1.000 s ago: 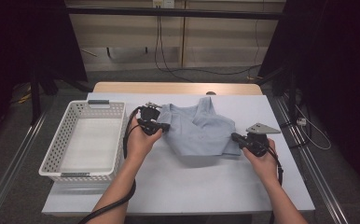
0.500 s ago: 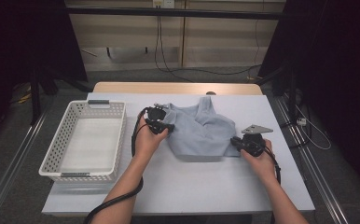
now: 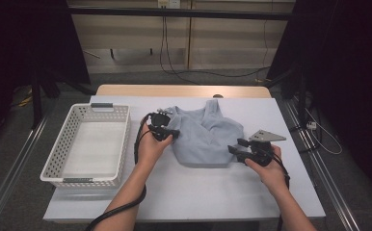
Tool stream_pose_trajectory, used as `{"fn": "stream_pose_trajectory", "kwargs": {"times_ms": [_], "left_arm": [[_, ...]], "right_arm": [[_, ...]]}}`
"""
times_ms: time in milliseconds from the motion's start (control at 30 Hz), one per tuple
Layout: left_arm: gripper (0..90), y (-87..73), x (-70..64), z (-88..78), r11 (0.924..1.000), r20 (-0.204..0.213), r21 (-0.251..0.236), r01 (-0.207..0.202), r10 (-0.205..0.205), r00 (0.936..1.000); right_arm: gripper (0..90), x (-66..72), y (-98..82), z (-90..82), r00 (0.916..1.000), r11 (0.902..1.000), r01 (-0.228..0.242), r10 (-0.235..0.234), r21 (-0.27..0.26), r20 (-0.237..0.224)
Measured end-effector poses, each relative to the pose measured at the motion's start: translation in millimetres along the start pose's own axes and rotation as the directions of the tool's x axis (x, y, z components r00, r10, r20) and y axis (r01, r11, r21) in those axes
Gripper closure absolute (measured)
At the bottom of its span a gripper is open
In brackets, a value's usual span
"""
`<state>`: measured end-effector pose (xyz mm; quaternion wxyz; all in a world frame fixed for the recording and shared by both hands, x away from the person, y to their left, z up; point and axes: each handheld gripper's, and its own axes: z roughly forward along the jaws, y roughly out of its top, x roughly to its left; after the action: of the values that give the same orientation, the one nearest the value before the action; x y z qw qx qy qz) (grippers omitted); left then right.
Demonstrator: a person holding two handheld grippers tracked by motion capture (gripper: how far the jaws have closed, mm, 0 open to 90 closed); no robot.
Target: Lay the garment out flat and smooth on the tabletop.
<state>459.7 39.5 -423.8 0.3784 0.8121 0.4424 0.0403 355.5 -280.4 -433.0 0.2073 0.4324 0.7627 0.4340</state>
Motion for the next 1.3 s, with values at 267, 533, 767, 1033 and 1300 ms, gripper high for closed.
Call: {"fn": "stream_pose_trajectory", "kwargs": {"times_ms": [267,533,767,1033,1300], "left_arm": [[87.9,-3.2,-0.5,-3.1,1.0,0.008,-0.001,-0.002,0.002,1.0],[80.0,-6.1,-2.2,-5.1,1.0,0.026,-0.007,0.002,-0.002,0.9997],[46.8,-10.6,-5.6,-10.7,0.998,0.061,-0.063,-0.008,0.012,0.9981],[31.0,-25.9,-4.8,-22.6,0.9983,0.065,-0.053,-0.025,0.029,0.9974],[26.3,-48.3,2.1,-18.9,0.9997,0.074,-0.021,-0.011,0.012,0.9972]], "right_arm": [[45.3,28.5,10.7,20.0,0.9935,0.9982,0.059,-0.057,0.015,-0.099],[44.1,44.8,24.9,39.0,0.9912,0.9961,0.088,-0.087,0.005,-0.1],[81.4,39.8,19.4,61.2,0.9901,0.9925,0.099,-0.091,0.071,-0.106],[82.1,26.6,30.4,53.4,0.9929,0.9995,0.0,0.004,0.033,-0.118],[82.4,22.5,34.8,52.3,0.9928,0.9986,-0.053,0.053,0.003,-0.107]]}}
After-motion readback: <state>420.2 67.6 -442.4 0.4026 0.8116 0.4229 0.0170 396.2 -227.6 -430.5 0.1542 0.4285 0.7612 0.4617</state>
